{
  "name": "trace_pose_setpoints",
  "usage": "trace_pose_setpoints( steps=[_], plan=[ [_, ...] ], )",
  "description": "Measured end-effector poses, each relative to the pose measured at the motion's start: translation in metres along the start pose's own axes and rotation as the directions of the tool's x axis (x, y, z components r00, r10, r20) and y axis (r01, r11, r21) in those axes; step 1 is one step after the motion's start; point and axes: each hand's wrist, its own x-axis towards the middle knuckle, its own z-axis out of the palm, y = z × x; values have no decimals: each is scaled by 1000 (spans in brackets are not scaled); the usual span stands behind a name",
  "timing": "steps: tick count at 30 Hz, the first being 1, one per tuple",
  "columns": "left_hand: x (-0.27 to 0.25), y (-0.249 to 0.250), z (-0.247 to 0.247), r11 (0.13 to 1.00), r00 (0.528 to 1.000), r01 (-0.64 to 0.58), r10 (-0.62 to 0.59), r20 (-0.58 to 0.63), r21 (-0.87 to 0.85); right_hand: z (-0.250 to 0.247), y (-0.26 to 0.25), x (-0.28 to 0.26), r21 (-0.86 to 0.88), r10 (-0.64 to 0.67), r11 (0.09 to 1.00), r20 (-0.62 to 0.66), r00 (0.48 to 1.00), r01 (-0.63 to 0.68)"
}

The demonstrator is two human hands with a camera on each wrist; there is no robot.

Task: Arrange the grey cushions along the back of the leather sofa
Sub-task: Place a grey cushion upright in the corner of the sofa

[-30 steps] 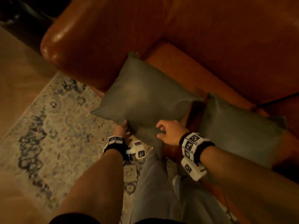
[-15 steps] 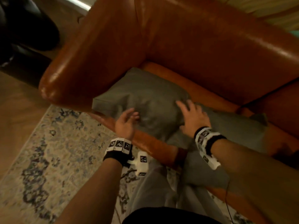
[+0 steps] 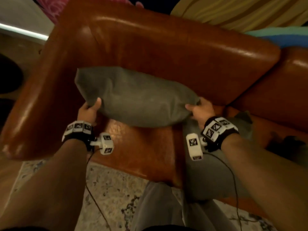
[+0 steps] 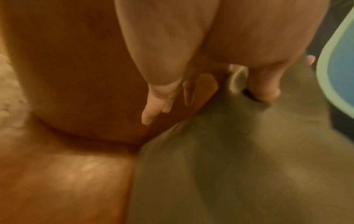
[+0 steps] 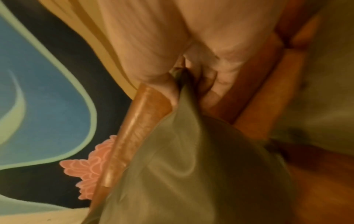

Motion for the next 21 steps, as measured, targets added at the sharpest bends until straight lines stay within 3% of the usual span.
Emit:
trace_pose_setpoints(
  steps=[3,5,7,9,12,16,19,21],
  plan=[
    [17,47,22,996,995,-95,95,-19,0,-13,-58,8,-25,-106,994,-105,989,103],
    [22,70,40,992,992,-126,126,-10,-2,-27,-81,13,93,-97,989,-180,979,115],
    [26,79,63,997,993,-75,74,92,9,-46,-84,25,189,-14,980,-232,973,60],
    [26,78,87,995,980,-35,16,201,94,-56,-79,32,253,87,966,-147,985,-47],
    [30,71,114,992,965,-36,2,262,123,-53,-72,37,287,76,955,-9,997,-70],
    [26,63,122,999,980,-9,0,201,47,-55,-64,29,426,39,904,-4,999,-33],
    [22,37,113,999,1000,-21,21,-16,-35,-81,-38,14,451,63,891,-7,998,-53],
    [2,8,113,989,997,11,2,-83,147,-106,-3,5,412,115,908,-61,992,-79]
  ],
)
